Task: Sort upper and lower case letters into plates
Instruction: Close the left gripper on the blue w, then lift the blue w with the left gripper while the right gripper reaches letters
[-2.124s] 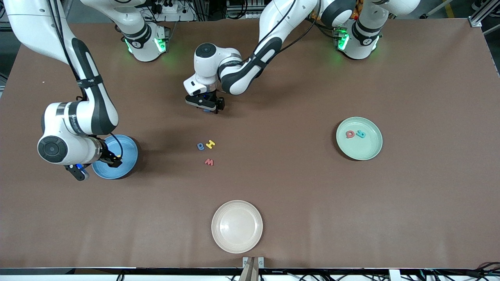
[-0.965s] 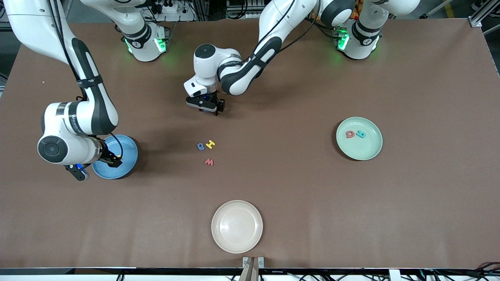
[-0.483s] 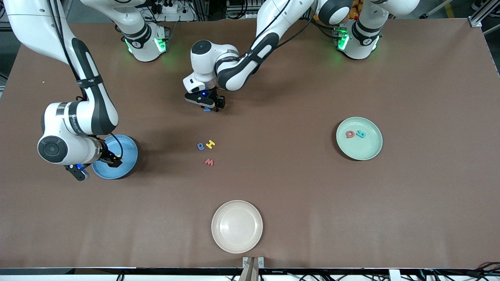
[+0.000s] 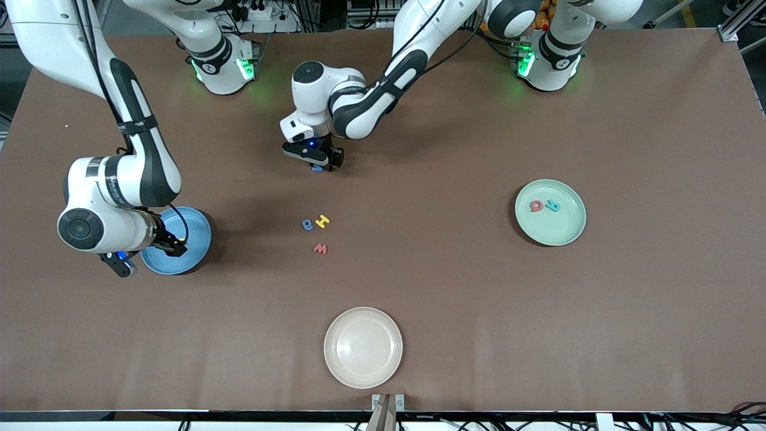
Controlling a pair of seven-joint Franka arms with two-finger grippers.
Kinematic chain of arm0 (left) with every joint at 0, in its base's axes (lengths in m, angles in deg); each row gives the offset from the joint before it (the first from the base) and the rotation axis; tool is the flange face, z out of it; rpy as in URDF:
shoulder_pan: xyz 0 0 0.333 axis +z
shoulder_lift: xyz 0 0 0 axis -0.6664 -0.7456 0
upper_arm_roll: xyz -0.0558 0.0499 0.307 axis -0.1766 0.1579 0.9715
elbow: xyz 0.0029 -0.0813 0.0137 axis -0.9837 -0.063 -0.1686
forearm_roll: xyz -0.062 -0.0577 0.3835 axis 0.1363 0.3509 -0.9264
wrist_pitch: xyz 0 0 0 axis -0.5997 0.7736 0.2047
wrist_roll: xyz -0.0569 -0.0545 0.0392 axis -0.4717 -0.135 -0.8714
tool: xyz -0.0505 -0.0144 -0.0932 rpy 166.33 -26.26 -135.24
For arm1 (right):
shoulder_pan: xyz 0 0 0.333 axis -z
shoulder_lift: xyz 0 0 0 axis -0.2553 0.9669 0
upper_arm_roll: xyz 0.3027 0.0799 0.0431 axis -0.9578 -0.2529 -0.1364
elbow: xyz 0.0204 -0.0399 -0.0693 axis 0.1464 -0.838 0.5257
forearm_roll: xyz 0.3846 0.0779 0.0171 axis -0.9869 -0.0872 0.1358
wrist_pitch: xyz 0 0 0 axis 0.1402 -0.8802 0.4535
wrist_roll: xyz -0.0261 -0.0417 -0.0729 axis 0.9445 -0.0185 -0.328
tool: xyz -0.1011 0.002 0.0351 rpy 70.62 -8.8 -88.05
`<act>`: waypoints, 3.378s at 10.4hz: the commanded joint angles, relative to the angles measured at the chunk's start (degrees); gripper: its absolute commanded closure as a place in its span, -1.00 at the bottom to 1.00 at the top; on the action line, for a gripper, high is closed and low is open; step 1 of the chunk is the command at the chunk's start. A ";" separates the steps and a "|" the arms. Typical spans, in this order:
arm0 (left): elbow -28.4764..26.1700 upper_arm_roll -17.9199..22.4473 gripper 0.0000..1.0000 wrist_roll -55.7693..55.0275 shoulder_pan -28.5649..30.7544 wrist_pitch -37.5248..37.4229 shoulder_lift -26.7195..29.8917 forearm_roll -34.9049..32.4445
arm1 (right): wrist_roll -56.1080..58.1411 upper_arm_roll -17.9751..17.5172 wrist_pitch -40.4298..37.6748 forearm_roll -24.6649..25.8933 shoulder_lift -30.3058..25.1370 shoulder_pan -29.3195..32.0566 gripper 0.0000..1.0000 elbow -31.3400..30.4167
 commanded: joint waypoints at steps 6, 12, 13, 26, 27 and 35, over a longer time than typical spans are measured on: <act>0.71 1.22 -0.10 3.19 0.90 -0.76 -0.74 0.66 | 0.22 -0.35 -0.62 0.23 -0.66 -0.36 -1.00 -0.23; 0.62 0.78 -0.09 2.49 0.55 -2.52 -0.12 4.43 | 0.22 -0.35 -0.53 0.23 -0.66 -0.53 -1.00 -0.23; 0.62 0.69 -0.10 2.31 0.47 -2.69 -0.12 4.44 | 0.22 -0.35 -0.53 0.23 -0.66 -0.62 -1.00 -0.23; 0.62 0.78 0.30 2.05 0.20 -3.31 -0.04 7.07 | 0.39 -0.26 -0.53 0.32 -0.66 -0.71 -1.00 -0.23; 0.62 0.78 0.48 2.05 0.20 -3.31 -0.04 7.07 | 0.39 -0.26 -0.53 0.32 -0.66 -0.71 -1.00 -0.14; 0.18 0.61 1.00 4.49 4.40 -13.65 4.52 8.21 | -0.48 -0.43 -0.45 -0.29 -0.66 -2.28 -1.00 0.56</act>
